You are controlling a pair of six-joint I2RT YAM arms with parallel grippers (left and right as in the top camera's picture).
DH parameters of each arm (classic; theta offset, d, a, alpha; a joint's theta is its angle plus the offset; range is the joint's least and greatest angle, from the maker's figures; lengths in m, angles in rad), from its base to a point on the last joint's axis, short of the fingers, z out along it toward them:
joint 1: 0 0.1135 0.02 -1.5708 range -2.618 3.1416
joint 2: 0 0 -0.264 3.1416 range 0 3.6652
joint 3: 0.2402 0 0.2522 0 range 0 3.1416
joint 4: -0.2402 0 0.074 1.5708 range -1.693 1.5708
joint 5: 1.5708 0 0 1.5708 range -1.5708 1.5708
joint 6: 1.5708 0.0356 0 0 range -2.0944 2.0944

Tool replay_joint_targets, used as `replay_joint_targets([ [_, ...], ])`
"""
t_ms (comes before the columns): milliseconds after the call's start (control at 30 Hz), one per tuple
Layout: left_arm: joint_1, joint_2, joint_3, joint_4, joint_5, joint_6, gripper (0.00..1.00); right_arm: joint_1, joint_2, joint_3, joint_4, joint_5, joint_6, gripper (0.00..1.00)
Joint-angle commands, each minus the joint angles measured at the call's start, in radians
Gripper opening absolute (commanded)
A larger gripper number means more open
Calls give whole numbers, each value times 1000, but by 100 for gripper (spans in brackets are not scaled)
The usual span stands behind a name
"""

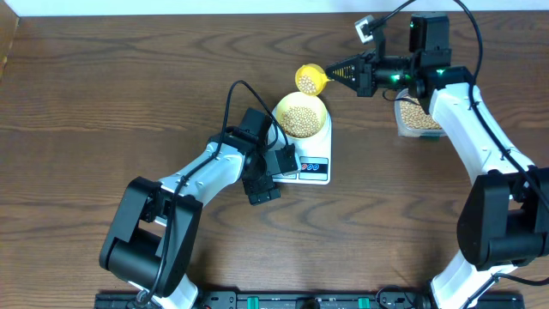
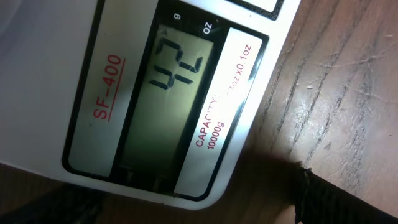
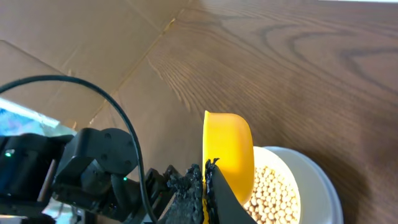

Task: Scoop item into bowl and weigh 50g on scale
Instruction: 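Lift the scoop with the right gripper and carry it over the bowl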

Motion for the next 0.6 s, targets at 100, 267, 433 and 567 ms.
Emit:
replay_joint_targets([
  [100, -11, 58, -13, -3, 19, 29, 98, 10, -16, -5, 19, -23, -175, 1],
  [267, -11, 58, -13, -3, 19, 29, 98, 22, -16, -5, 18, -23, -323, 1],
  [433, -11, 58, -13, -3, 19, 29, 98, 56, -16, -5, -6, -21, -476, 1],
  [567, -11, 58, -13, -3, 19, 29, 98, 66, -16, -5, -8, 5, -537, 1],
])
